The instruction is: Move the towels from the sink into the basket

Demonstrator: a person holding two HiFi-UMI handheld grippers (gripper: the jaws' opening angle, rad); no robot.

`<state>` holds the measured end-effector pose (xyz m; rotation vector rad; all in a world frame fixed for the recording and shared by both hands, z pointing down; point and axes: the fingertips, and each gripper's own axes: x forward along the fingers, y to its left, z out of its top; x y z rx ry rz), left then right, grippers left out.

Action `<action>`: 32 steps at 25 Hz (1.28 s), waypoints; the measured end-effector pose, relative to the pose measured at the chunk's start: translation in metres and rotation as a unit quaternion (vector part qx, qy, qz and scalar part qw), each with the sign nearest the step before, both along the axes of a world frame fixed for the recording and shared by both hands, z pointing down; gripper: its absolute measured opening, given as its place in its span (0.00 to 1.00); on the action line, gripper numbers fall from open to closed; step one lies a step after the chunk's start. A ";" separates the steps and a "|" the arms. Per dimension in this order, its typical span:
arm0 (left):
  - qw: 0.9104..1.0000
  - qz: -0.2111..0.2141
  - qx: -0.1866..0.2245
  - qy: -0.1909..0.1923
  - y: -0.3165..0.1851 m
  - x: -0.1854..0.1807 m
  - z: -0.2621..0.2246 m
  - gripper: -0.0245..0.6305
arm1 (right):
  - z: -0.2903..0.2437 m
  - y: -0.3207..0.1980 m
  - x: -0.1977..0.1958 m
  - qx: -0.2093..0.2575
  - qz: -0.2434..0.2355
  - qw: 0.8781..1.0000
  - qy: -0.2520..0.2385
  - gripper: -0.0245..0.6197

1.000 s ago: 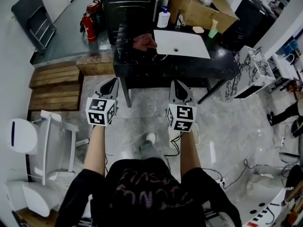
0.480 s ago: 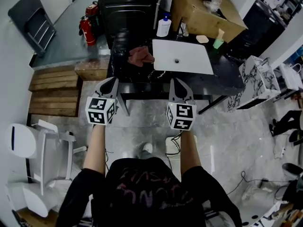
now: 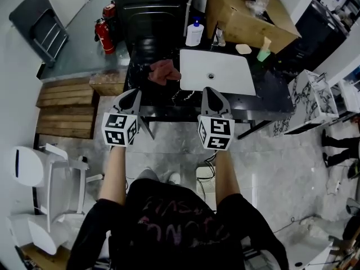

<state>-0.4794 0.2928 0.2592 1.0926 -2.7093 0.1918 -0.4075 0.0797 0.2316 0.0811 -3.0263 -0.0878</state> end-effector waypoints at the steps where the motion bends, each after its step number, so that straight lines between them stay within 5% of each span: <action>1: 1.000 0.000 0.000 0.001 -0.002 -0.002 0.001 0.06 | 0.001 -0.001 -0.001 -0.001 0.000 1.000 0.000 0.06; 21: 0.997 0.068 -0.024 0.041 -0.063 -0.088 0.047 0.07 | 0.001 -0.025 -0.068 0.008 0.030 0.999 0.006 0.06; 25: 0.993 0.091 -0.053 0.061 -0.083 -0.108 0.071 0.28 | 0.005 -0.033 -0.084 0.009 0.034 0.999 0.011 0.06; 32: 0.984 0.117 -0.098 0.093 -0.111 -0.148 0.111 0.46 | 0.011 -0.040 -0.105 0.015 0.040 0.999 0.021 0.06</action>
